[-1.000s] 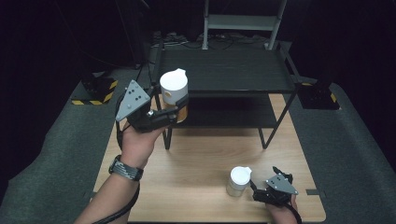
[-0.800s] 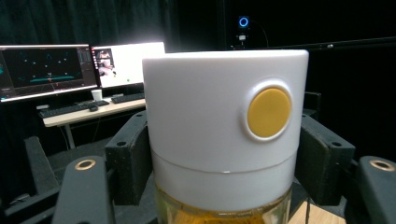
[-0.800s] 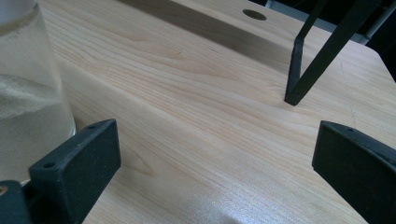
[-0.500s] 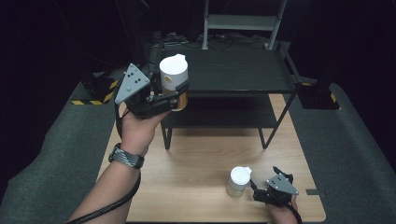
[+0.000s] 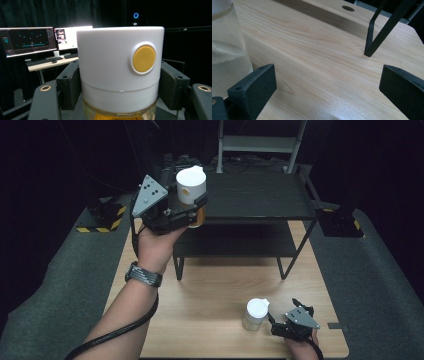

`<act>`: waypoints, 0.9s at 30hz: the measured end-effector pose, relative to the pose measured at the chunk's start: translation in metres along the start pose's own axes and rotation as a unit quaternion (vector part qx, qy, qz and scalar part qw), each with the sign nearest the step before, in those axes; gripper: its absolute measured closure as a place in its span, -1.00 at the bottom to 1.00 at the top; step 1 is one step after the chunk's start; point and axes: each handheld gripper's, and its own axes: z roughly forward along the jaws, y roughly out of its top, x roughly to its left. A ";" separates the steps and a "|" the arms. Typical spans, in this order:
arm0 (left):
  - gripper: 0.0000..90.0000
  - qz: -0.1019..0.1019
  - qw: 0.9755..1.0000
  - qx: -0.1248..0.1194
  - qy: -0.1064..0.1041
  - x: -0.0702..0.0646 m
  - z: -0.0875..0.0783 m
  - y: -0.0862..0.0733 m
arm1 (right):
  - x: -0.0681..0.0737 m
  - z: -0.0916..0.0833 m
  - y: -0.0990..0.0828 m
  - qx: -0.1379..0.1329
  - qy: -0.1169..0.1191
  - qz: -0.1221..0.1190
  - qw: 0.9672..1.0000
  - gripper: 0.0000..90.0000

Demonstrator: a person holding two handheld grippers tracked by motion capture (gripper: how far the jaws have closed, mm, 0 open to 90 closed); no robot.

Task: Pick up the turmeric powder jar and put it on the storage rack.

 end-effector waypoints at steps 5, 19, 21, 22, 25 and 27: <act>-0.33 -0.001 1.000 0.005 0.010 -0.001 0.011 0.002 | 0.000 0.000 0.000 -0.001 0.000 -0.002 1.000 -0.99; -0.33 -0.004 0.999 0.010 0.032 0.002 0.039 0.003 | -0.001 -0.001 -0.002 -0.006 0.000 0.004 1.000 -0.99; -0.33 -0.008 0.999 0.013 0.036 0.002 0.043 0.003 | -0.001 -0.001 -0.002 -0.006 0.000 0.004 1.000 -0.99; -0.33 -0.010 0.999 0.014 0.038 0.002 0.045 0.002 | -0.001 -0.001 -0.002 -0.006 0.000 0.004 1.000 -0.99; -0.33 -0.014 0.999 0.013 0.040 0.004 0.050 0.000 | -0.001 -0.001 -0.002 -0.005 0.000 0.004 1.000 -0.99; -0.33 -0.014 0.999 0.015 0.041 0.004 0.053 -0.001 | -0.001 -0.001 -0.002 -0.006 0.000 0.003 1.000 -0.99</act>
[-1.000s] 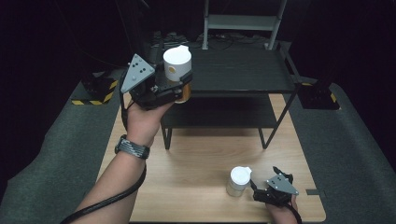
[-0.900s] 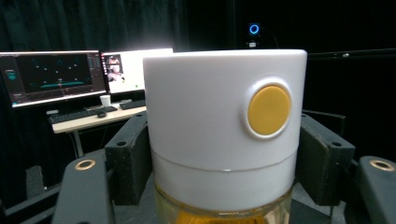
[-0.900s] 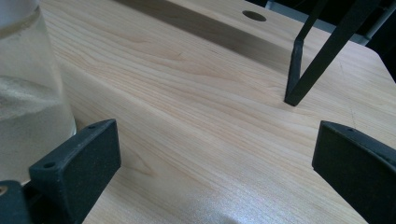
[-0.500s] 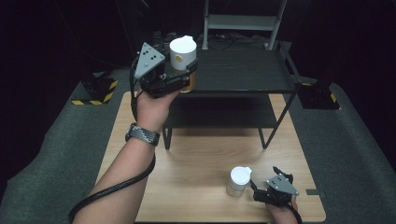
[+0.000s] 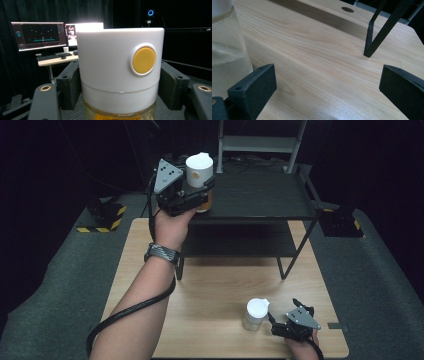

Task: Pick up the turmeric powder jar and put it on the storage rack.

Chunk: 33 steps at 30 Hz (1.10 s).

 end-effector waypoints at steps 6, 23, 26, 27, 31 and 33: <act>-0.33 -0.010 1.000 0.000 0.000 0.002 0.005 -0.004 | 0.001 0.000 0.000 -0.001 -0.001 -0.001 1.000 -0.99; -0.33 -0.010 1.000 -0.005 0.002 0.004 0.007 -0.009 | 0.001 0.000 0.000 -0.001 -0.001 -0.002 1.000 -0.99; -0.33 -0.012 1.000 -0.004 0.003 0.003 0.007 -0.009 | 0.001 0.000 -0.001 -0.002 -0.001 -0.002 1.000 -0.99; -0.33 -0.012 1.000 -0.003 0.003 0.003 0.006 -0.008 | 0.001 0.000 -0.001 -0.002 -0.001 -0.001 1.000 -0.99; -0.34 -0.013 1.000 -0.002 0.002 0.004 0.007 -0.008 | 0.001 0.000 -0.001 -0.002 -0.001 -0.002 1.000 -0.99; -0.34 -0.013 1.000 -0.001 0.003 0.003 0.007 -0.008 | 0.000 0.000 -0.001 -0.003 0.000 -0.001 1.000 -0.99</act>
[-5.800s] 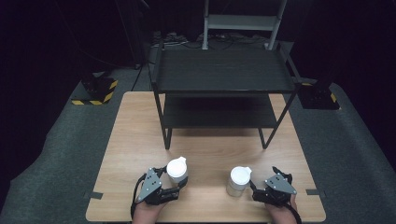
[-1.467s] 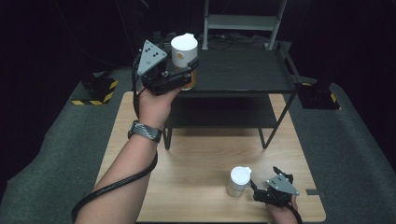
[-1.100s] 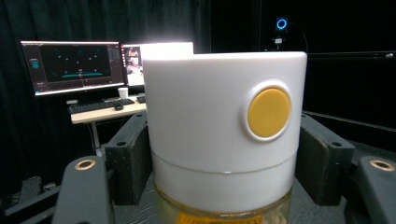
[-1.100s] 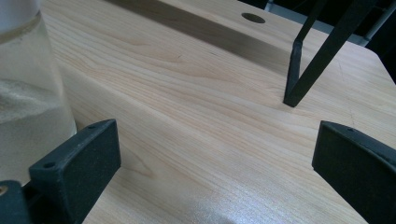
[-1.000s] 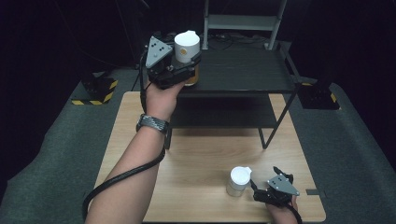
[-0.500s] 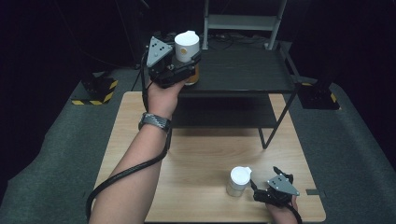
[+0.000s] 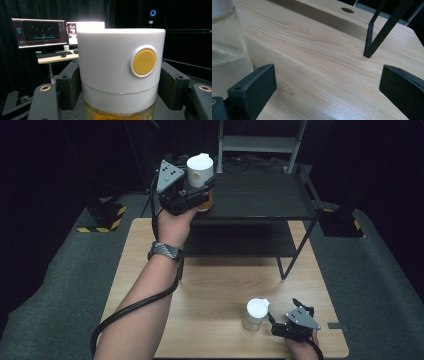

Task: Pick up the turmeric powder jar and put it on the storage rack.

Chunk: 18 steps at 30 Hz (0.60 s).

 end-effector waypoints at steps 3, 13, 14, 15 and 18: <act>-0.34 -0.003 1.000 0.001 0.001 -0.001 0.000 0.000 | 0.000 0.000 0.000 0.000 0.000 0.002 1.000 -0.99; -0.83 -0.003 1.000 0.008 0.015 -0.007 -0.004 0.001 | 0.000 0.000 0.000 0.000 0.000 0.000 1.000 -0.99; -0.85 -0.003 1.000 0.004 0.014 -0.007 -0.005 0.000 | 0.000 0.000 0.000 0.000 0.000 0.000 1.000 -0.99; -0.89 -0.002 1.000 0.004 0.015 -0.007 -0.006 0.000 | 0.000 0.000 0.000 0.001 0.000 -0.001 1.000 -0.99; -0.99 -0.003 1.000 0.002 0.012 -0.007 -0.010 0.001 | 0.001 0.000 0.001 0.002 -0.001 -0.001 1.000 -0.99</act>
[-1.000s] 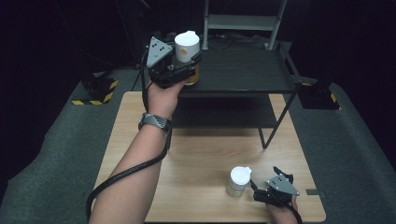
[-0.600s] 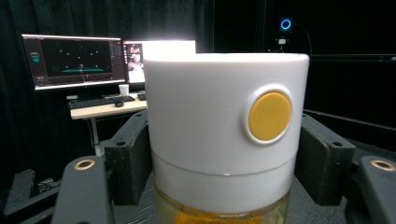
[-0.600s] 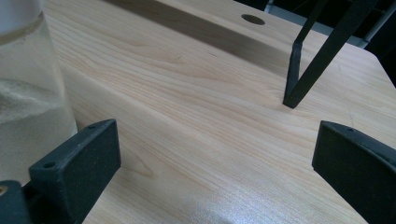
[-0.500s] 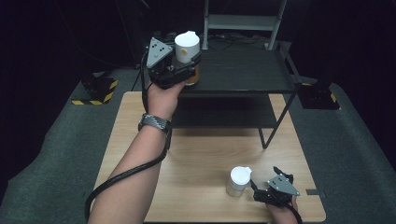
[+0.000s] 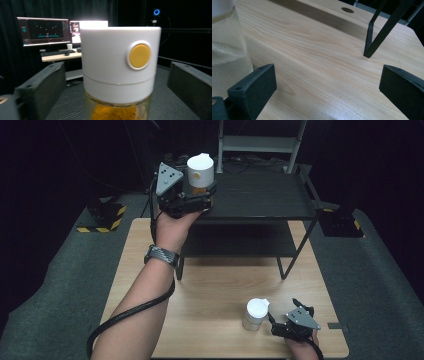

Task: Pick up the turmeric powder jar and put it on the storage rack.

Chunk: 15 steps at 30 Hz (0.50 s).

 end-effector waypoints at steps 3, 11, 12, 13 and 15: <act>-0.99 -0.001 1.000 0.002 0.002 -0.001 -0.003 0.003 | 0.000 0.000 0.000 0.000 0.000 -0.002 1.000 -0.99; -0.99 0.006 1.000 0.001 0.000 -0.006 -0.019 0.001 | 0.000 0.000 0.000 0.001 0.000 -0.001 1.000 -0.99; -0.99 0.006 1.000 0.000 0.000 -0.006 -0.022 0.000 | 0.000 0.000 0.000 0.001 0.000 -0.001 1.000 -0.99; -0.99 0.006 1.000 0.000 -0.001 -0.007 -0.023 -0.001 | 0.000 0.000 0.000 0.001 0.000 -0.001 1.000 -0.99; -0.99 0.009 1.000 0.000 -0.004 -0.007 -0.028 -0.004 | 0.001 0.000 0.000 0.000 -0.001 -0.005 1.000 -0.99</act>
